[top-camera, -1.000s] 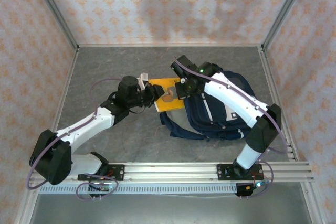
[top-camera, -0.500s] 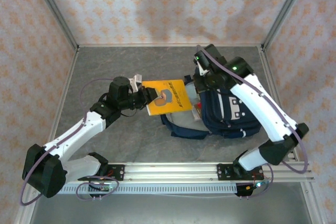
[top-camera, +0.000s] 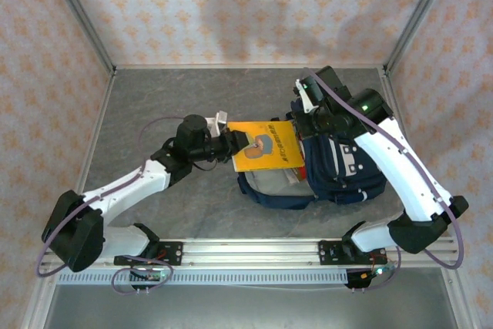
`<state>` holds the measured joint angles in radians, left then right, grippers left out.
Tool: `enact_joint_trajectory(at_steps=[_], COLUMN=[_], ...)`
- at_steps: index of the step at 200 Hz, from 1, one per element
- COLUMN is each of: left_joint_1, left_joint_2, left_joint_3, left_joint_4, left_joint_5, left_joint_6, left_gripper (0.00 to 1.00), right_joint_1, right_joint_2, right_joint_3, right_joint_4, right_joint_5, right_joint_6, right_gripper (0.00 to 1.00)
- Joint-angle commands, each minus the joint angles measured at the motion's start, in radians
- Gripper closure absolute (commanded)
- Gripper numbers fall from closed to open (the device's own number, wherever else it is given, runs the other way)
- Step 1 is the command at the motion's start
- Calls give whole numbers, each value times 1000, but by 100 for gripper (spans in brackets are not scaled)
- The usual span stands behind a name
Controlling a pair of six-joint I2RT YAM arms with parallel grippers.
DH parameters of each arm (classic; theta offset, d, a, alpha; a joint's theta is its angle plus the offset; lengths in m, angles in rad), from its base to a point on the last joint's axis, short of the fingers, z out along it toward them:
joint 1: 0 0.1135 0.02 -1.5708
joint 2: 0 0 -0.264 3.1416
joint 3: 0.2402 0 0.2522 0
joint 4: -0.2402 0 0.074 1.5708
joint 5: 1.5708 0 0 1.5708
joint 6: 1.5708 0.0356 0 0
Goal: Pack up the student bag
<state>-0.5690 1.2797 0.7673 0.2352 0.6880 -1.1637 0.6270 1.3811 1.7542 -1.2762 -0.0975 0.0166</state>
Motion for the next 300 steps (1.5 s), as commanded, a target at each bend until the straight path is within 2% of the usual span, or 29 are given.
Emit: enact_joint_trajectory(at_steps=[1, 86, 117, 165, 189, 225, 242, 263, 284, 300], left_joint_1=[-28, -97, -138, -199, -224, -286, -306, -306, -293, -269], left_joint_2=[34, 305, 419, 592, 674, 804, 839, 868, 825, 770], left_joint_3=[47, 216, 319, 499, 560, 706, 716, 733, 714, 657], left_joint_4=[184, 294, 271, 172, 172, 93, 101, 121, 56, 47], left_joint_5=[-30, -70, -78, -153, -215, -227, -251, -219, -217, -216], left_joint_6=[-68, -127, -113, -71, -65, -34, -51, -77, -34, -18], left_gripper=[100, 100, 100, 100, 100, 100, 88, 70, 52, 44], right_joint_1=[-4, -4, -4, -4, -4, -4, -4, -5, -9, -18], right_joint_2=[-20, -4, -8, 0, 5, -2, -2, 4, -1, -20], right_joint_3=[58, 55, 38, 0, -33, -121, -155, -173, -180, -195], right_joint_4=[87, 103, 126, 208, 279, 418, 472, 497, 487, 482], right_joint_5=[5, 3, -11, -63, -81, -68, -55, -38, -11, 11], right_joint_6=[-9, -12, 6, 63, 118, 230, 274, 291, 282, 274], right_gripper=[100, 100, 100, 100, 100, 100, 100, 100, 100, 100])
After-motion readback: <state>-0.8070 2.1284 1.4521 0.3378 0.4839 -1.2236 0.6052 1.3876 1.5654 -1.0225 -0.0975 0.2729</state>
